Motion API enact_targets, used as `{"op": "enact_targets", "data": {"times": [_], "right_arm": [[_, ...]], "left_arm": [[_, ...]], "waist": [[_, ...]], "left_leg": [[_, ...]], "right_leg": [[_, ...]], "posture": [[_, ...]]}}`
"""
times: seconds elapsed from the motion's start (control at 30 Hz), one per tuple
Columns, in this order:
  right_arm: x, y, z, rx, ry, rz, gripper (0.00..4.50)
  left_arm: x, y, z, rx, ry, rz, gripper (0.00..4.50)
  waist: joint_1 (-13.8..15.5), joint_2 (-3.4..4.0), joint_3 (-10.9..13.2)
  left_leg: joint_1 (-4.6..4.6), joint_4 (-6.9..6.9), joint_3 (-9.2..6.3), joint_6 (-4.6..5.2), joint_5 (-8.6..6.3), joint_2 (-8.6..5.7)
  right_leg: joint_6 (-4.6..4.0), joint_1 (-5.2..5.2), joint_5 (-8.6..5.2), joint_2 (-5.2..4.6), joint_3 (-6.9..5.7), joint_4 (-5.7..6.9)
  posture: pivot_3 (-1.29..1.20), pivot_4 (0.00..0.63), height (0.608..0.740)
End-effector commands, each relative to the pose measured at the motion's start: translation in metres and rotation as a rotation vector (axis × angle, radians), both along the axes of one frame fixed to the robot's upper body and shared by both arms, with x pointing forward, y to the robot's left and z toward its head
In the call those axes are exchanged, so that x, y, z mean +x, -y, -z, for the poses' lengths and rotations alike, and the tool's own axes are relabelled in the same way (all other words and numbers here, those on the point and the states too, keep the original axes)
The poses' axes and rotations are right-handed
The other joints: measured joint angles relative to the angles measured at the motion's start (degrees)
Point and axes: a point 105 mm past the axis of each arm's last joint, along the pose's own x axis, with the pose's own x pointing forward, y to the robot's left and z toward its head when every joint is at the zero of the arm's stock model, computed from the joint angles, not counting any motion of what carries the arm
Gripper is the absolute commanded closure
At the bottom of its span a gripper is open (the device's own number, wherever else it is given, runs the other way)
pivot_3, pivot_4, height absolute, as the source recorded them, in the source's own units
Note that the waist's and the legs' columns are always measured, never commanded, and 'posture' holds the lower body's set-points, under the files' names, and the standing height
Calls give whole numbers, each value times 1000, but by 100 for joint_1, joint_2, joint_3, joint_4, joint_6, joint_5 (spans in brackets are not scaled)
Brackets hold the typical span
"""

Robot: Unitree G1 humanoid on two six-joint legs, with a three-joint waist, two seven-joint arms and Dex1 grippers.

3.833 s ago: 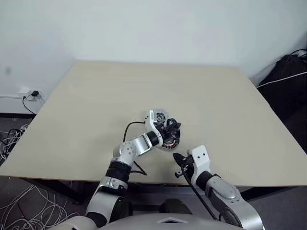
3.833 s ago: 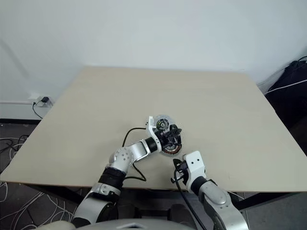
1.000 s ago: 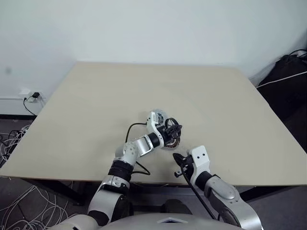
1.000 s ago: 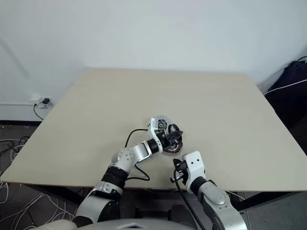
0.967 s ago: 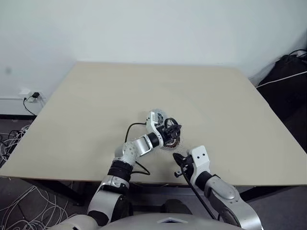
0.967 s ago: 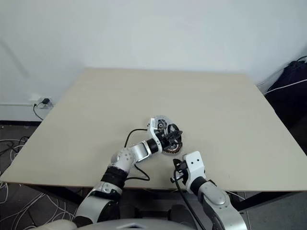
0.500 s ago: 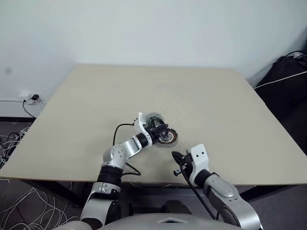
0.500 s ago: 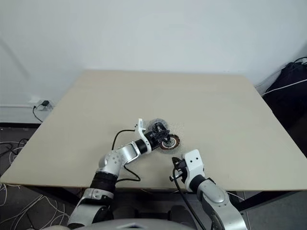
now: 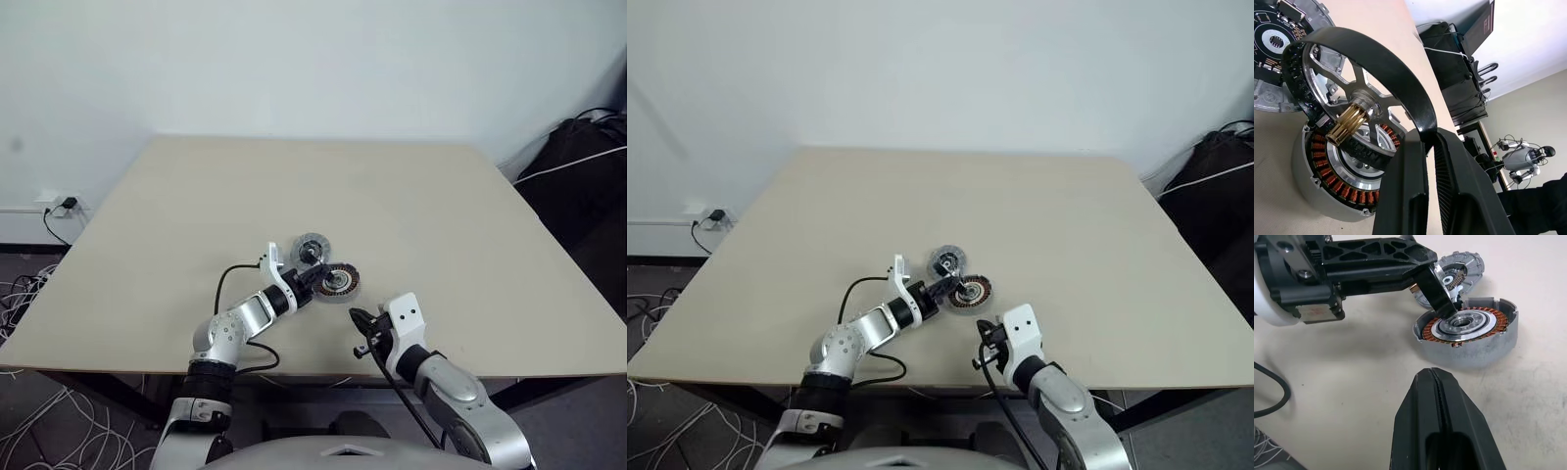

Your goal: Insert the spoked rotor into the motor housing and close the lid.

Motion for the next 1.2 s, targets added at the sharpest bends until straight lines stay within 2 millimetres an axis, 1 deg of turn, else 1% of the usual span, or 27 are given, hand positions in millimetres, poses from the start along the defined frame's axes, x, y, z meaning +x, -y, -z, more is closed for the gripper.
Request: {"op": "enact_targets", "data": {"times": [0.03,0.13,0.27,0.57,0.9,1.03,1.2], "right_arm": [[4,-1,-8,10,33,-3,4500],[4,-1,-8,9,34,-2,4500],[5,0,-8,9,35,-2,4500],[5,-1,-8,12,35,-5,4500],[4,-2,-7,17,32,-6,4500],[5,-3,-6,20,30,-11,4500],[5,-4,-6,22,27,-16,4500]], "left_arm": [[-18,28,13,-57,-97,14,2934],[-18,27,13,-51,-96,5,1921],[-17,25,13,-46,-92,-2,629],[-18,16,13,-45,-98,-40,629],[-25,-6,18,-20,-198,-143,629],[-26,-20,25,21,-245,-229,629],[-26,-33,25,-1,-282,-315,629]], "waist": [[3,1,9],[76,-8,23],[97,-4,22],[70,0,28],[26,-2,34],[7,-3,34],[-38,-2,33]], "left_leg": [[-7,-4,0,0,0,-1],[-40,-5,-3,2,1,-1],[-41,-5,-2,4,-1,-7],[-36,-6,-2,3,-1,-6],[-38,-15,-1,3,-2,-2],[-37,-16,-1,2,-2,-2],[-33,-16,-2,1,-3,2]], "right_leg": [[-1,-8,-1,-1,1,-1],[-5,-36,-3,-1,-7,-1],[-5,-35,-3,-9,-5,-3],[-1,-31,-1,-11,-5,-3],[-6,-37,-4,-8,-5,-5],[-6,-36,-5,-8,-5,-6],[-6,-34,-4,-3,-4,-6]], "posture": [[0,0,740],[0,0,740],[0,0,740],[0,0,740],[0,0,740],[0,0,740],[0,0,740]]}}
